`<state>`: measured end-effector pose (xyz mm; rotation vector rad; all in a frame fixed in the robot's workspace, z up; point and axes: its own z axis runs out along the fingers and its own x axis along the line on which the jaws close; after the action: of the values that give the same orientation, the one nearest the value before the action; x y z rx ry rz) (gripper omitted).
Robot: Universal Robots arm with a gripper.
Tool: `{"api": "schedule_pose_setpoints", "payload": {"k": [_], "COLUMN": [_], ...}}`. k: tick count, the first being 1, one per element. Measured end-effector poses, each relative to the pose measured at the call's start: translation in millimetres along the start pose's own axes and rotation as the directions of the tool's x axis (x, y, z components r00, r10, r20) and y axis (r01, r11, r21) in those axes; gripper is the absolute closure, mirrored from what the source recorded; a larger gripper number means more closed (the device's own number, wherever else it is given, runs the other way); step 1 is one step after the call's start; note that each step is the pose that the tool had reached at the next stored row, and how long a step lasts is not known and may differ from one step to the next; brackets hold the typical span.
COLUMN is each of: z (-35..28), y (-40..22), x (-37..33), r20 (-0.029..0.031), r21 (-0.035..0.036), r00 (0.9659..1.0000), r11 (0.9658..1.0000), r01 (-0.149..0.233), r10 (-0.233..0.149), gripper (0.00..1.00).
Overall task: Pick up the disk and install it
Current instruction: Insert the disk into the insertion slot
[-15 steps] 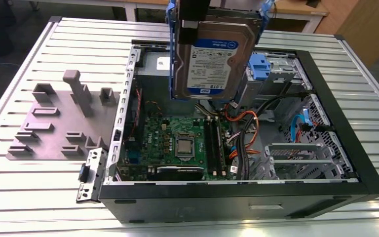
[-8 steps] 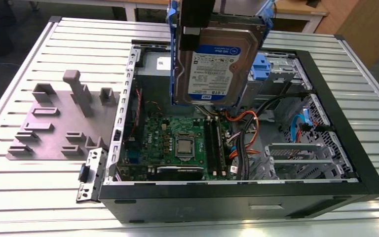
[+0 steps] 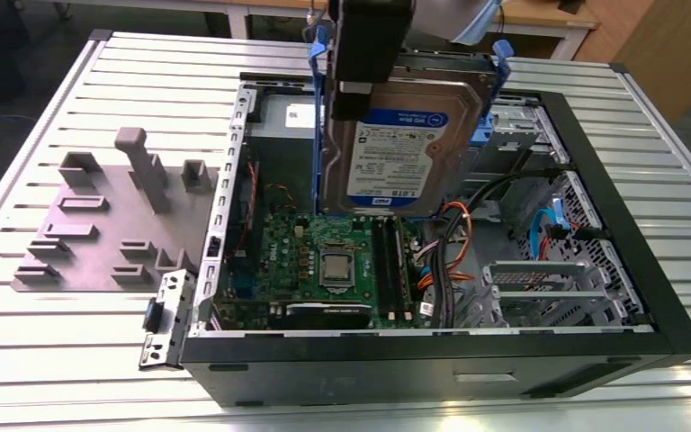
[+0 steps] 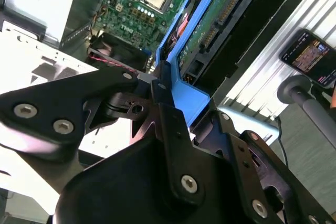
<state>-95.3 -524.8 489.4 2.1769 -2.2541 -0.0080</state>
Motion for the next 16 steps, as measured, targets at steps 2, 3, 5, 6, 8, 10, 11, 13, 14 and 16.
{"api": "schedule_pose_setpoints", "payload": {"k": [2,3,5,6,8,10,11,13,14,16], "z": [0.5,0.7,1.3,1.5,2.3,3.3,3.7,5.1,5.8,7.2], "y": [-6.9,-11.3,-20.4,-24.9,-34.3,-40.3,-41.5,-42.8,-43.3,-44.2], "x": [0.6,0.7,0.8,0.7,0.7,1.2,1.7,5.0,7.6,13.2], "r20": [0.0034,0.0045,0.0064,0.0069,0.0078,0.0081,0.0078,0.0078,0.0079,0.0079], "r21": [-0.0001,-0.0002,-0.0002,-0.0003,-0.0003,-0.0002,-0.0004,-0.0002,-0.0001,0.0000], "r00": [1.0000,1.0000,1.0000,1.0000,1.0000,1.0000,1.0000,1.0000,1.0000,1.0000], "r11": [1.0000,1.0000,1.0000,1.0000,1.0000,1.0000,1.0000,1.0000,1.0000,1.0000], "r01": [0.000,0.000,0.000,0.000,0.000,0.000,0.000,0.000,0.000,0.000], "r10": [0.000,0.000,0.000,0.000,0.000,0.000,0.000,0.000,0.000,0.000], "gripper": [0.63,0.63,0.63,0.63,0.63,0.63,0.63,0.63,0.63,0.63]}}
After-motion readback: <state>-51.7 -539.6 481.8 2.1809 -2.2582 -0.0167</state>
